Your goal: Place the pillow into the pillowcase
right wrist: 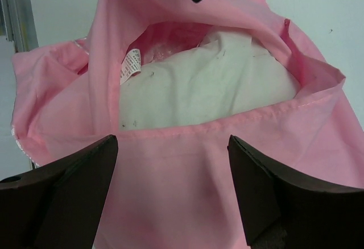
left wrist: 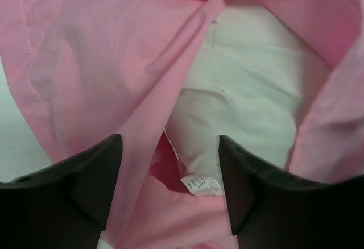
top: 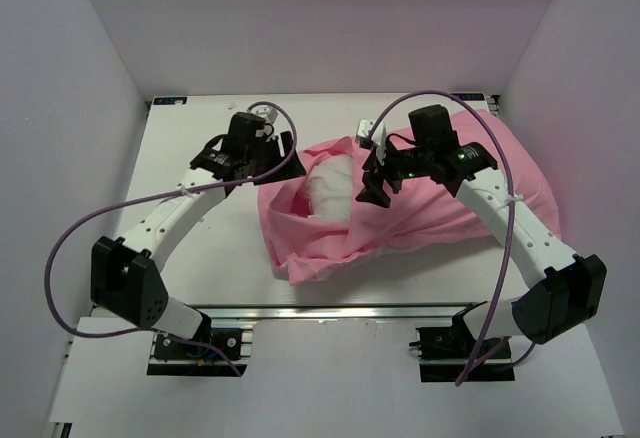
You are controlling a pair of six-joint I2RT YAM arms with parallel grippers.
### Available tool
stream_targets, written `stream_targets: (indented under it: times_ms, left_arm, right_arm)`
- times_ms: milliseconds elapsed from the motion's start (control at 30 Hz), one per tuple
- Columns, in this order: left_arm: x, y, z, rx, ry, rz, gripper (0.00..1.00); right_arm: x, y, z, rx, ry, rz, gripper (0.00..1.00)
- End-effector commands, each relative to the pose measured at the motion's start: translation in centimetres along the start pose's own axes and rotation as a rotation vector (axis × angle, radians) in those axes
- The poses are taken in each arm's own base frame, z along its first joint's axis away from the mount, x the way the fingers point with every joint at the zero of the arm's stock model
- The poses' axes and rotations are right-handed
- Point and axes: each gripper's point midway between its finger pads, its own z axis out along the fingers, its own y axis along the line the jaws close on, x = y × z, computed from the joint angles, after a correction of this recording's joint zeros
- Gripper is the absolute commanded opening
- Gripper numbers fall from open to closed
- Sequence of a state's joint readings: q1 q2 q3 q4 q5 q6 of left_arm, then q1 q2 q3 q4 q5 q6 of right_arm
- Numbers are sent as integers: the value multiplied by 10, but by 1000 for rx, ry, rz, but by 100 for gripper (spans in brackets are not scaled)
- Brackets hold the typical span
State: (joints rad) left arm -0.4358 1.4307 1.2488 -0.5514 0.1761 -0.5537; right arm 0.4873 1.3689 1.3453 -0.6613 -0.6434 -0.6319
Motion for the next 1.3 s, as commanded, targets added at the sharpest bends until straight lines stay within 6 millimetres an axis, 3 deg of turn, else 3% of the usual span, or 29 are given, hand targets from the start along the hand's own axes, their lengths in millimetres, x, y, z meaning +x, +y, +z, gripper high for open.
stream_targets:
  times_ms: [0, 33, 167, 300, 433, 467, 500, 567, 633, 667, 800, 833, 867, 900, 933, 1000, 1033, 1067, 1167, 1233, 1267]
  left_arm:
    - [-6, 14, 2, -125, 3, 109, 77]
    - [6, 24, 11, -167, 64, 117, 62]
    - [24, 39, 27, -249, 148, 181, 39]
    - [28, 41, 34, -240, 175, 196, 24]
    - [23, 22, 35, -161, 185, 205, 11]
    - [19, 19, 33, -152, 179, 204, 1]
    - [16, 15, 31, -143, 170, 206, 0]
    - [1, -4, 21, -88, 133, 198, 0]
    - [-18, -28, 6, -15, 77, 187, 0]
    - [-36, -45, -7, 35, 27, 187, 0]
    - [-75, -92, -53, 265, -104, 121, 0]
    - [-86, -94, -62, 314, -132, 42, 0]
    - [-84, -107, -73, 417, -115, 14, 0]
    - [-89, -110, -73, 484, -157, -6, 0]
    - [-97, -114, -89, 539, -182, -82, 0]
    - [-97, -119, -95, 644, -203, -116, 0]
    - [-99, -123, -102, 681, -205, -174, 0]
    - [-97, -124, -103, 706, -205, -197, 0]
    - [-87, -119, -90, 767, -196, -276, 0]
    - [-76, -113, -73, 759, -177, -300, 12]
    - [-70, -110, -61, 747, -155, -313, 32]
  right_arm:
    - [-26, -12, -6, 52, -69, -5, 83]
    - [-28, -13, -7, 58, -72, -10, 83]
    - [-28, -19, -3, 73, -76, -7, 84]
    - [-36, -21, 9, 39, -119, -3, 82]
    - [-26, -30, 47, 27, -62, 10, 78]
    - [-28, -26, 57, 21, -58, -5, 78]
    - [-18, -30, 69, 35, -20, 5, 78]
    - [-14, -28, 85, 45, 9, -12, 77]
    - [7, -35, 98, 87, 90, 3, 75]
    - [11, -36, 102, 97, 112, 6, 73]
    - [46, -55, 113, 182, 226, 62, 64]
    - [52, -60, 115, 196, 235, 80, 60]
    - [57, -62, 116, 206, 245, 91, 58]
    - [65, -65, 122, 208, 261, 107, 57]
    - [67, -71, 121, 214, 256, 134, 57]
    - [49, -72, 122, 154, 180, 206, 59]
    - [43, -79, 112, 142, 144, 244, 61]
    - [21, -65, 106, 19, 49, 248, 64]
    - [-35, -64, 47, -37, -157, 100, 69]
    - [-56, -67, 20, 6, -184, -3, 72]
    - [-70, -61, 1, 27, -202, -43, 73]
